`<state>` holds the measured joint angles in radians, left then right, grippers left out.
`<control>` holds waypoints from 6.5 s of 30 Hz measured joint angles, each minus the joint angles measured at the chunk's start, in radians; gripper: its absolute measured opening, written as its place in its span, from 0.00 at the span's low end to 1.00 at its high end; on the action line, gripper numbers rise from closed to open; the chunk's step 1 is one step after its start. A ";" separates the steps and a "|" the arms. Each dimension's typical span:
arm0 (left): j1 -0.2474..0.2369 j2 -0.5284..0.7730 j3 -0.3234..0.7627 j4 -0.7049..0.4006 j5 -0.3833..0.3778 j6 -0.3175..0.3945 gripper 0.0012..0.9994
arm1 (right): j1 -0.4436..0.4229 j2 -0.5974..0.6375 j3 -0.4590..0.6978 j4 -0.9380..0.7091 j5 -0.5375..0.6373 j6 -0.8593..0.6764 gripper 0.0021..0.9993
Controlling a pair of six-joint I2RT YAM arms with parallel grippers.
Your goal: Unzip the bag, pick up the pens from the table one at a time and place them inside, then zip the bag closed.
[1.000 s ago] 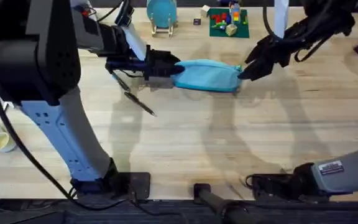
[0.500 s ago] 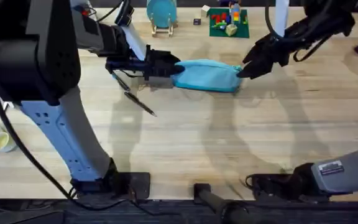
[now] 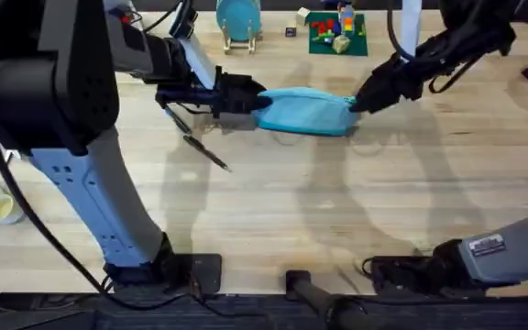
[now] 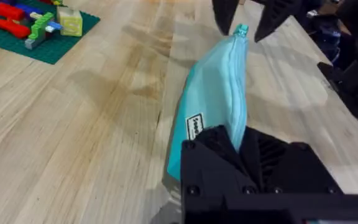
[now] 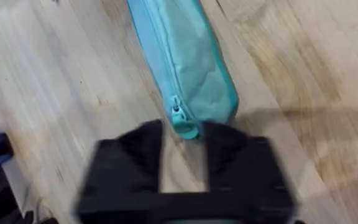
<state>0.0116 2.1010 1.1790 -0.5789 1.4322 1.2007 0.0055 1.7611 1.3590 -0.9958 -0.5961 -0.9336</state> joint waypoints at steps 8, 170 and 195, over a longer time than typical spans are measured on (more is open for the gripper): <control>0.000 0.000 0.000 0.000 0.000 0.000 0.04 | -0.002 0.000 0.000 0.001 0.000 -0.003 0.04; 0.000 0.000 0.000 0.000 0.000 0.000 0.04 | 0.138 0.006 0.164 -0.095 0.179 -0.222 1.00; 0.000 0.000 0.000 -0.001 0.000 0.000 0.04 | 0.061 0.027 0.165 -0.098 -0.002 -0.200 1.00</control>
<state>0.0116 2.1010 1.1790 -0.5797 1.4322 1.2007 0.0669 1.7882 1.5238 -1.0943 -0.5979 -1.1332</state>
